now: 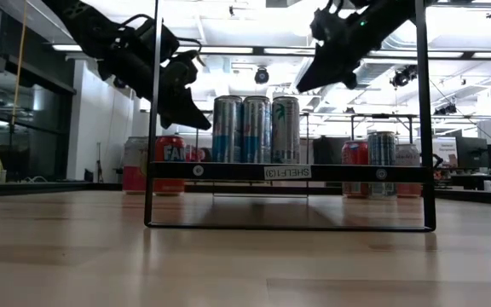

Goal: Place canned beverage on shelf
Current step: Adjust the soda cans on the shelf, then put the bottom blue soda can on the shelf aligned with the other blue soda can

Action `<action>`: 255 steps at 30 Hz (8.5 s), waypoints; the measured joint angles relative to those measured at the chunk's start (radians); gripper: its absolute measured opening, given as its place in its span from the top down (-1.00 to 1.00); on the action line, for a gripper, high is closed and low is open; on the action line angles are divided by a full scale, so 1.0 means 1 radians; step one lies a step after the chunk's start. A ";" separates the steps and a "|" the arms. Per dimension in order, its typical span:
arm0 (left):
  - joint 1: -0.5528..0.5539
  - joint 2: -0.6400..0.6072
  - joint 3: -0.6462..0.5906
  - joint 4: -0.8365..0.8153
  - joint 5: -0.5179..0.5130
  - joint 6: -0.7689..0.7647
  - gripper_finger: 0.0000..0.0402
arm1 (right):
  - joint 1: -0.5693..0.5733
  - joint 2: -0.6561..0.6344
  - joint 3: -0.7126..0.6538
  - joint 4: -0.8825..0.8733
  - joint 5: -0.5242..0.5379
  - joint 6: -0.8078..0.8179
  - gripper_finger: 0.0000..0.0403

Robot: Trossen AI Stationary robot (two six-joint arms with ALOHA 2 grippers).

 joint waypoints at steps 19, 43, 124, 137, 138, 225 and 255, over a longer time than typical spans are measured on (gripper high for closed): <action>0.021 -0.531 0.002 0.017 -0.047 -0.211 1.00 | -0.052 -0.365 0.000 -0.161 0.084 -0.070 1.00; 0.007 -0.563 0.002 0.039 -0.103 -0.247 1.00 | -0.328 -0.222 0.027 -0.585 0.215 0.290 -0.45; -0.356 -0.049 0.559 -0.278 -0.020 -0.143 -0.46 | 0.104 0.173 0.798 -0.680 -0.263 -0.487 -0.12; -0.356 0.116 0.677 -0.326 0.216 -0.159 -0.49 | 0.156 0.221 0.834 -0.662 -0.272 -0.596 -0.12; -0.355 0.118 0.677 -0.328 0.233 -0.159 -0.49 | 0.157 0.221 0.834 -0.650 -0.273 -0.602 -0.12; -0.355 0.017 0.176 0.490 0.047 -0.395 0.23 | 0.088 0.062 0.178 0.501 -0.299 -0.025 -0.53; -0.081 -0.218 0.175 -0.139 0.235 -0.358 -0.47 | 0.048 -0.215 0.122 -0.203 -0.159 -0.142 0.00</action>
